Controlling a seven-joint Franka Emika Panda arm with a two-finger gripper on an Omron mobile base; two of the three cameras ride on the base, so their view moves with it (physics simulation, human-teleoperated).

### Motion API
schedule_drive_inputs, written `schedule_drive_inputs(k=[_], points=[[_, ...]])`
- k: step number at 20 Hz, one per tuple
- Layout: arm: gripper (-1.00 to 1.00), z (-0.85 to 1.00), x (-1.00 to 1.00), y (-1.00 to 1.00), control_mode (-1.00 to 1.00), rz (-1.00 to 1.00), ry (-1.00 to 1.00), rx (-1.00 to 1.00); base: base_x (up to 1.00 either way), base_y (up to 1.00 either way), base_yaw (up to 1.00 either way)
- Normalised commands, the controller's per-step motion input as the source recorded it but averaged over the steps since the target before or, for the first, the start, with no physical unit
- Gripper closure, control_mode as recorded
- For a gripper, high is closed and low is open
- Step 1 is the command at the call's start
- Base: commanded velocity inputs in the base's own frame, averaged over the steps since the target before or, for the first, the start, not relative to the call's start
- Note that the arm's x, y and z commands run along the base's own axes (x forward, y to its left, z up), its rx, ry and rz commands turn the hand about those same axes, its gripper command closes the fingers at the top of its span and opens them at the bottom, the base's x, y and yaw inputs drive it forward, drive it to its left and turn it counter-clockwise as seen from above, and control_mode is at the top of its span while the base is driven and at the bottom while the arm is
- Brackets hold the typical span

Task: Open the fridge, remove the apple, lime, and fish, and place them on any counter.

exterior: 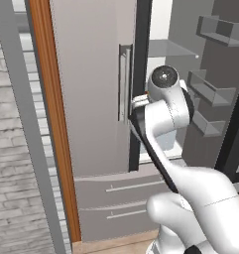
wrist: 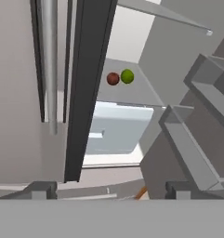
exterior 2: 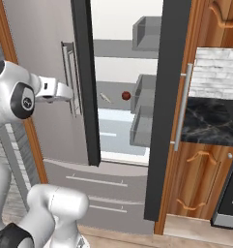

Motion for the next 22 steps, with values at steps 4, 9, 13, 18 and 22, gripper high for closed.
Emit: schedule_drive_inputs(k=[4,9,13,18,22], points=[[-1.0,0.0,0.48,0.35,-1.0,0.0,0.0,0.0,0.0,0.0,0.0],[-1.0,0.0,0.41,0.34,-1.0,0.0,-0.05,0.0,0.0,0.0,0.0],[-1.0,0.0,0.49,0.14,-1.0,0.0,-0.15,0.0,0.0,0.0,0.0],[-1.0,0.0,0.66,0.01,-1.0,0.0,-0.13,0.0,0.0,0.0,0.0],[-1.0,0.0,0.79,0.0,-1.0,0.0,-0.02,0.02,0.0,0.0,0.0]])
